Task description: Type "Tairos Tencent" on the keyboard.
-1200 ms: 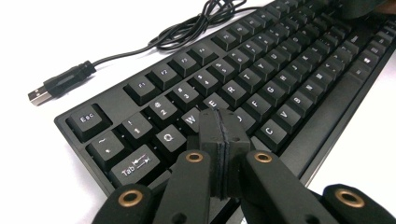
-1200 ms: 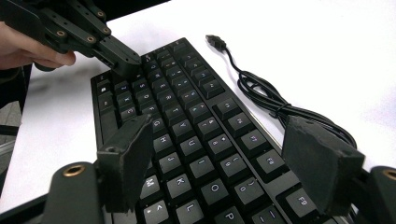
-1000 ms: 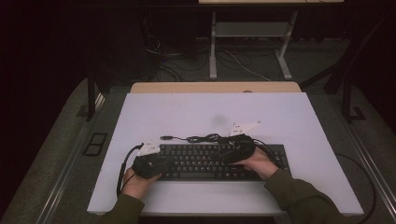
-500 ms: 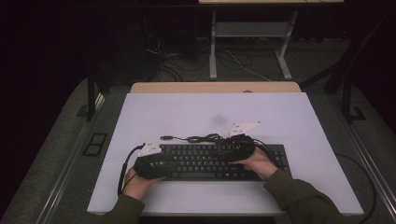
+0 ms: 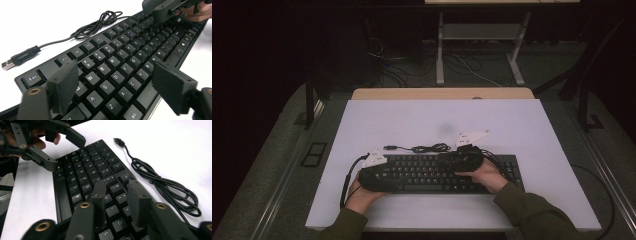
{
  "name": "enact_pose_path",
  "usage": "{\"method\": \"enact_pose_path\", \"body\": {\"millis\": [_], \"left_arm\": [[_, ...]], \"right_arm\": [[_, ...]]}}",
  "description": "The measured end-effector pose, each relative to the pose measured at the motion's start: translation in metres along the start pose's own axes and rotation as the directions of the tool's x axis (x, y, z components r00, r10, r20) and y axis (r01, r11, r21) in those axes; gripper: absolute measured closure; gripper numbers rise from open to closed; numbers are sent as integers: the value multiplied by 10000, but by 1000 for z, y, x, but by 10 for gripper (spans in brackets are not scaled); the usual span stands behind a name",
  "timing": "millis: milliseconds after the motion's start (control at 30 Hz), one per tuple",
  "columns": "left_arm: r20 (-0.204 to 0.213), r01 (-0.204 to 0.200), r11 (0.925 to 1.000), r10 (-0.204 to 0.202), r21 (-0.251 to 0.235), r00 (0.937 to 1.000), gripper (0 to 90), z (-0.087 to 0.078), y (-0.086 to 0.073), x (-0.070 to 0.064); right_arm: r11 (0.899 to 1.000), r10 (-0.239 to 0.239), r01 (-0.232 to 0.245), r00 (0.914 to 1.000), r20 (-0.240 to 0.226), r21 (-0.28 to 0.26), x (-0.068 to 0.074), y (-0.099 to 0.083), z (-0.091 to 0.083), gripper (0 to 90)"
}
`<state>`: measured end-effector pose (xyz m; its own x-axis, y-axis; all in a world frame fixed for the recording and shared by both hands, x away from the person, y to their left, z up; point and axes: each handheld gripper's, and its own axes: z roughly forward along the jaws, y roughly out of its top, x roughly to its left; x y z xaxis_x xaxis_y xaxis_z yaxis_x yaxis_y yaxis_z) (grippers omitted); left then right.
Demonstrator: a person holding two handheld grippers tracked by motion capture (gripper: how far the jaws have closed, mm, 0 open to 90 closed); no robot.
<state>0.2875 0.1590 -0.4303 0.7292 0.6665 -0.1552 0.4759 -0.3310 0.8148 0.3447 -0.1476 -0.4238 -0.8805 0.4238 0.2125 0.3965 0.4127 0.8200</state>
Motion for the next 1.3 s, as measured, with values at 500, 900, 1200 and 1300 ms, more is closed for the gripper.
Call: {"method": "enact_pose_path", "body": {"millis": [500,900,1200,1300], "left_arm": [[65,26,10000,-25,-46,10000,41,5,1,-2],[139,3,9999,-6,164,9999,0,8,1,-3],[199,-94,9997,89,213,9998,0,9,0,-4],[198,-97,9997,93,222,9998,0,9,0,-4]], "right_arm": [[9970,-107,128,9996,-276,762,3,-2,9,895],[9909,-209,199,9998,59,1329,2,-4,16,894],[9884,-345,315,9993,174,1487,4,-5,19,894],[9883,-346,314,9992,190,1490,4,-5,19,894]]}}
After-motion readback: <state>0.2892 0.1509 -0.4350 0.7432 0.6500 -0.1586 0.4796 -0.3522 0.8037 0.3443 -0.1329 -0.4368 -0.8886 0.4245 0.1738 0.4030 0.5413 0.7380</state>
